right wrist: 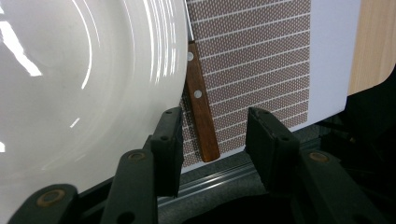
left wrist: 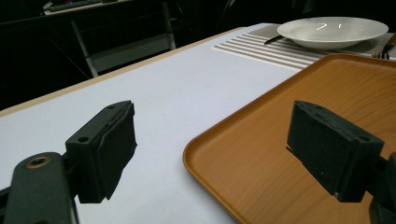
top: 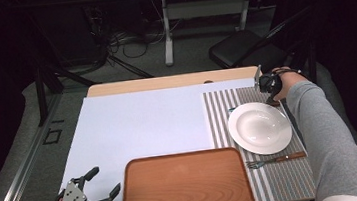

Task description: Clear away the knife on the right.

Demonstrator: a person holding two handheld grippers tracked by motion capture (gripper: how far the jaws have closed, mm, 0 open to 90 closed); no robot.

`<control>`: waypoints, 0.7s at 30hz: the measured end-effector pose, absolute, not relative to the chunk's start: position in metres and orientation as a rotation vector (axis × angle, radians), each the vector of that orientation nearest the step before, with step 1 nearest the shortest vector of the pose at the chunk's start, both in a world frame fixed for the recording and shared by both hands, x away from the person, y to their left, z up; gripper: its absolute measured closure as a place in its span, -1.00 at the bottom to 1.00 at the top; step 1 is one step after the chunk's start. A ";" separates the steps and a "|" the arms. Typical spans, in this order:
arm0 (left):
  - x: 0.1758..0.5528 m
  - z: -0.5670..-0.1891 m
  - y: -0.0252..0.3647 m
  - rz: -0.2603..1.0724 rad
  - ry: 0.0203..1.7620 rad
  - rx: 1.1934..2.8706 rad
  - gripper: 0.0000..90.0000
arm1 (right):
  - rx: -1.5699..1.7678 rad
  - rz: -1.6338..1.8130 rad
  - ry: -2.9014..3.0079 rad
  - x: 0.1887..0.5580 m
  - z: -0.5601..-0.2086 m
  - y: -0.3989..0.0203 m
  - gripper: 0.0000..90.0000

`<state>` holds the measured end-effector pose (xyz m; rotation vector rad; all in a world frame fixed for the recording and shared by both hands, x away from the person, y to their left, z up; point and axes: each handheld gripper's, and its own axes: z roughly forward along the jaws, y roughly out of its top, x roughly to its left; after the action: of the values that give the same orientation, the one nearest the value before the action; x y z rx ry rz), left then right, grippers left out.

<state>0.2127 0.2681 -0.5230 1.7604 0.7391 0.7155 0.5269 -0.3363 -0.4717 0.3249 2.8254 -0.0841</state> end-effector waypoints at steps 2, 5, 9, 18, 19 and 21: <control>0.213 -0.523 0.269 0.720 0.739 1.762 -0.65 | 0.310 -0.100 2.823 0.527 -0.475 -0.337 0.25; 0.213 -0.524 0.268 0.716 0.747 1.760 -0.65 | 0.332 -0.118 2.815 0.526 -0.479 -0.339 0.27; 0.212 -0.523 0.268 0.723 0.741 1.767 -0.65 | 0.262 -0.178 2.802 0.530 -0.489 -0.344 0.32; 0.212 -0.523 0.271 0.737 0.756 1.757 -0.65 | 0.161 -0.159 2.815 0.535 -0.503 -0.345 0.39; 0.212 -0.523 0.271 0.737 0.756 1.757 -0.65 | 0.161 -0.159 2.815 0.535 -0.503 -0.345 0.39; 0.211 -0.523 0.271 0.741 0.763 1.750 -0.65 | 0.171 -0.171 2.834 0.536 -0.507 -0.345 0.39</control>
<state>0.2114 0.2713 -0.5225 1.7500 0.7633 0.7411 0.5356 -0.3450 -0.5069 0.1714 2.8343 -0.1706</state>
